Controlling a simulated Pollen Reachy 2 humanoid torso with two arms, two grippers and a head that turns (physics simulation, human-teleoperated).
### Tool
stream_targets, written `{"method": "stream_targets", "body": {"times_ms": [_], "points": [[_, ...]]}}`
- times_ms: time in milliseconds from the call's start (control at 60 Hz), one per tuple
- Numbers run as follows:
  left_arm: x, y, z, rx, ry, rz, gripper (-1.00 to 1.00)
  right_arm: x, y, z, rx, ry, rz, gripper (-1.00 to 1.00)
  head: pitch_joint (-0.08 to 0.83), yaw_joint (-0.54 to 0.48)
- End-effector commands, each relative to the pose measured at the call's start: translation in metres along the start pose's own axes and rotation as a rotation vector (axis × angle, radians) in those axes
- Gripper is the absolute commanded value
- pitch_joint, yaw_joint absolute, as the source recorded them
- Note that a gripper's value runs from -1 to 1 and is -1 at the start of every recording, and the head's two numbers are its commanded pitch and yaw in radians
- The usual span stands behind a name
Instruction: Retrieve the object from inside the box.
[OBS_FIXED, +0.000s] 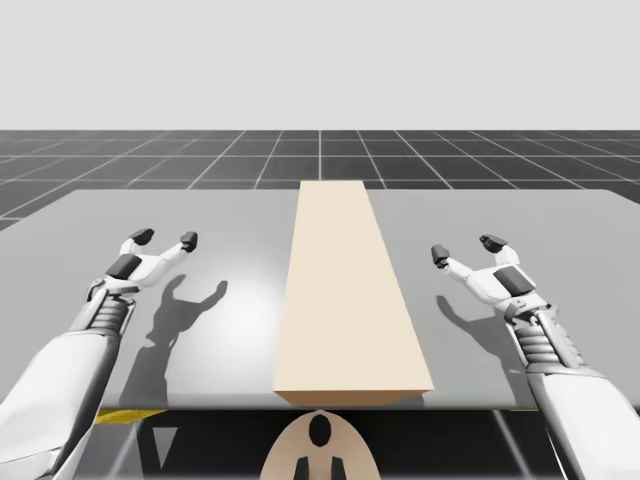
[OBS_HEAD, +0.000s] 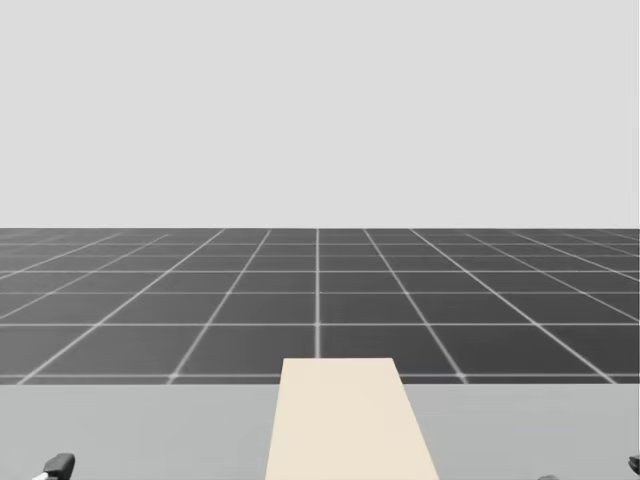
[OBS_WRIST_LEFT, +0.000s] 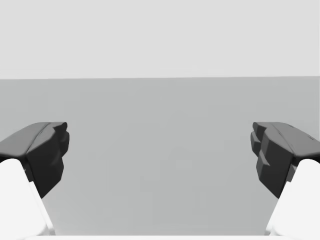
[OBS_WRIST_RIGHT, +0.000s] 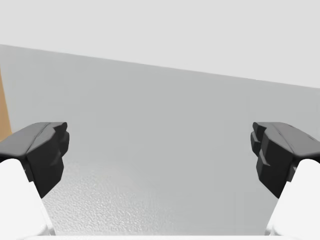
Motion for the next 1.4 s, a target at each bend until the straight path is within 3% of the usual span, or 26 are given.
{"method": "stream_targets", "body": {"times_ms": [17,183,233,267,300,333,450,733,967,1200,1350,1400], "points": [[0.000,0.000,0.000,-0.001,0.001,-0.004,-1.00,0.000,0.001,0.001,-0.011,0.009,0.021,-1.00,0.001,-0.01],[-0.002,0.000,0.001,-0.045,0.029,0.010,-1.00,-0.005,0.003,-0.001,0.082,0.033,0.013,-1.00,0.002,-0.01],[-0.006,-0.002,0.002,-0.128,0.075,-0.016,-1.00,-0.006,0.007,0.000,0.148,0.038,0.015,-1.00,0.002,-0.01],[-0.010,-0.006,0.003,-0.180,0.096,-0.056,-1.00,-0.007,0.011,0.001,0.205,0.036,0.032,-1.00,0.002,0.00],[-0.011,-0.009,0.005,-0.232,0.112,-0.062,-1.00,-0.007,0.013,0.002,0.236,0.033,0.032,-1.00,0.002,0.00],[-0.014,-0.015,0.007,-0.289,0.128,-0.106,-1.00,-0.007,0.018,0.003,0.302,0.030,0.017,-1.00,0.003,-0.01],[-0.018,-0.033,0.018,-0.484,0.152,-0.159,-1.00,-0.009,0.032,0.009,0.442,0.028,0.031,-1.00,0.001,-0.01],[-0.019,-0.052,0.032,-0.661,0.159,-0.225,-1.00,-0.011,0.062,0.020,0.690,-0.034,0.074,-1.00,-0.001,-0.01],[-0.011,-0.078,0.042,-0.752,0.131,-0.227,-1.00,-0.010,0.058,0.025,0.707,-0.051,0.078,-1.00,-0.003,-0.01],[-0.014,-0.123,0.051,-0.869,0.161,-0.228,-1.00,-0.009,0.057,0.028,0.717,-0.060,0.082,-1.00,-0.006,-0.02],[-0.016,-0.143,0.045,-0.948,0.151,-0.168,-1.00,-0.010,0.057,0.030,0.726,-0.063,0.086,-1.00,-0.006,-0.01],[-0.018,-0.146,0.042,-0.951,0.152,-0.175,-1.00,-0.010,0.057,0.030,0.729,-0.063,0.085,-1.00,-0.006,-0.01]]}}
